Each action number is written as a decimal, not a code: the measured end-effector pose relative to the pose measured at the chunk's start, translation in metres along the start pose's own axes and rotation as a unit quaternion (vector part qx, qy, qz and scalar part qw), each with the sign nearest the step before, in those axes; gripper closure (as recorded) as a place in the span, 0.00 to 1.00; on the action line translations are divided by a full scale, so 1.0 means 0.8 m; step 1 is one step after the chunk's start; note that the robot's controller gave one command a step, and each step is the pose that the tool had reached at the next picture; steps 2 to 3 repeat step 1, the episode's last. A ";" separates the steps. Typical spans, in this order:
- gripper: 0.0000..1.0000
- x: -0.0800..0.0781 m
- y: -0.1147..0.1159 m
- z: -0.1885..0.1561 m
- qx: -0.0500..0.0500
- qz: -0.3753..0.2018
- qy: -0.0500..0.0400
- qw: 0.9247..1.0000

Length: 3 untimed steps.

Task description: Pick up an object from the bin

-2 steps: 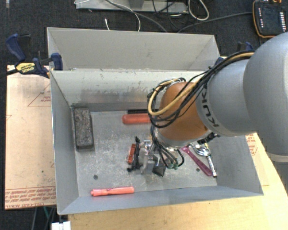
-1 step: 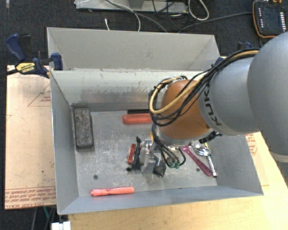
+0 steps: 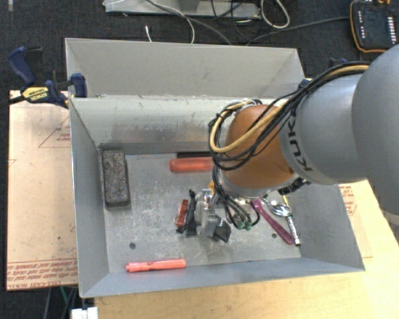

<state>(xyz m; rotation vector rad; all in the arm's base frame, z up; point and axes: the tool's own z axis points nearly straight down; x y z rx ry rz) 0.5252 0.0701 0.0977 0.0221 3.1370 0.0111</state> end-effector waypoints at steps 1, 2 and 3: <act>1.00 0.001 0.000 -0.047 0.000 0.000 0.002 1.000; 1.00 0.001 0.000 -0.047 0.000 0.000 0.002 1.000; 1.00 0.001 0.000 -0.047 0.000 0.000 0.002 1.000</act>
Offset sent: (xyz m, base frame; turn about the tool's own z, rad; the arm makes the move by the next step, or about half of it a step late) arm -0.0018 -0.0002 0.0258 0.0000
